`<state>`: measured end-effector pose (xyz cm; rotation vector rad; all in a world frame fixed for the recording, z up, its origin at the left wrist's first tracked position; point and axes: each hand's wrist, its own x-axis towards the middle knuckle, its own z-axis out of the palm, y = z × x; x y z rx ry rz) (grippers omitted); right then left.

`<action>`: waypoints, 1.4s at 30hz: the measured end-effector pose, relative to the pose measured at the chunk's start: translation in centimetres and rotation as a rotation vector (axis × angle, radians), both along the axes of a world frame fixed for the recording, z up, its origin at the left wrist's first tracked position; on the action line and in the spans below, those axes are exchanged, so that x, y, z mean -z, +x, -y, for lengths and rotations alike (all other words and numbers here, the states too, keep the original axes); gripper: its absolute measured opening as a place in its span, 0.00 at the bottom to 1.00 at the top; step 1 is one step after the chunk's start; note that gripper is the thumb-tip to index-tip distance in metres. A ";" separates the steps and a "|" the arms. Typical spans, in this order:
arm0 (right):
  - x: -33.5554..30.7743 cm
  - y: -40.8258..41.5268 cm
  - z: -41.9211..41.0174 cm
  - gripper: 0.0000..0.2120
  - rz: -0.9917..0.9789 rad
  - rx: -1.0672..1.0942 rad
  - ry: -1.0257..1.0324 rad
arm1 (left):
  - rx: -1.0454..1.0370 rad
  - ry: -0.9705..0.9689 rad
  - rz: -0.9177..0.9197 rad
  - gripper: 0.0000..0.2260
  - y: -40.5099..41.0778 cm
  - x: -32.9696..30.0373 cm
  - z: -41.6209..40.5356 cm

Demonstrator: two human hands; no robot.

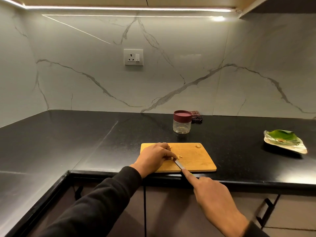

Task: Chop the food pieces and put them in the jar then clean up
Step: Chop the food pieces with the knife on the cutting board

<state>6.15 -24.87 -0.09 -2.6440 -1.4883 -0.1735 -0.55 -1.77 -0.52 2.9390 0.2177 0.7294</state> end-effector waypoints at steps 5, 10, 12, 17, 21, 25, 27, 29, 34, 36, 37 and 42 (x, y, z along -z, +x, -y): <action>0.0 0.2 0.0 0.30 -0.089 -0.005 0.090 | -0.017 -0.065 0.085 0.11 0.0 0.3 -0.1; -0.6 0.0 0.2 0.26 -0.222 0.054 0.259 | -0.055 -0.176 0.203 0.07 -0.3 0.7 -0.3; -0.6 -0.4 -0.1 0.25 -0.251 0.030 0.282 | -0.063 -0.200 0.231 0.07 -0.3 0.8 -0.3; -0.4 -1.2 -1.4 0.25 -0.259 -0.042 0.257 | -0.127 -0.159 0.268 0.06 -0.2 1.0 -0.5; -0.2 -0.3 -1.2 0.25 -0.261 -0.024 0.254 | -0.154 -0.175 0.246 0.08 0.0 1.1 -0.7; -0.3 1.4 -0.8 0.24 -0.301 0.015 0.274 | -0.177 -0.190 0.225 0.07 0.1 1.2 -1.1; -0.3 1.7 -0.8 0.24 -0.313 0.015 0.280 | -0.196 -0.176 0.225 0.07 0.2 1.3 -1.2; -0.1 1.8 -0.7 0.24 -0.327 0.007 0.286 | -0.222 -0.147 0.207 0.08 0.3 1.2 -1.2; 0.1 2.0 -0.8 0.24 -0.324 -0.001 0.281 | -0.239 -0.091 0.096 0.15 1.3 -0.6 -1.7; 0.2 2.1 -0.8 0.24 -0.326 -0.003 0.285 | -0.243 -0.044 0.015 0.17 2.0 -1.4 -2.1; 0.3 2.2 -0.8 0.24 -0.326 -0.003 0.285 | -0.246 -0.019 -0.032 0.17 2.3 -1.7 -2.3; 0.5 2.4 -0.9 0.24 -0.312 0.008 0.292 | -0.244 -0.024 -0.137 0.12 3.1 -1.8 -2.9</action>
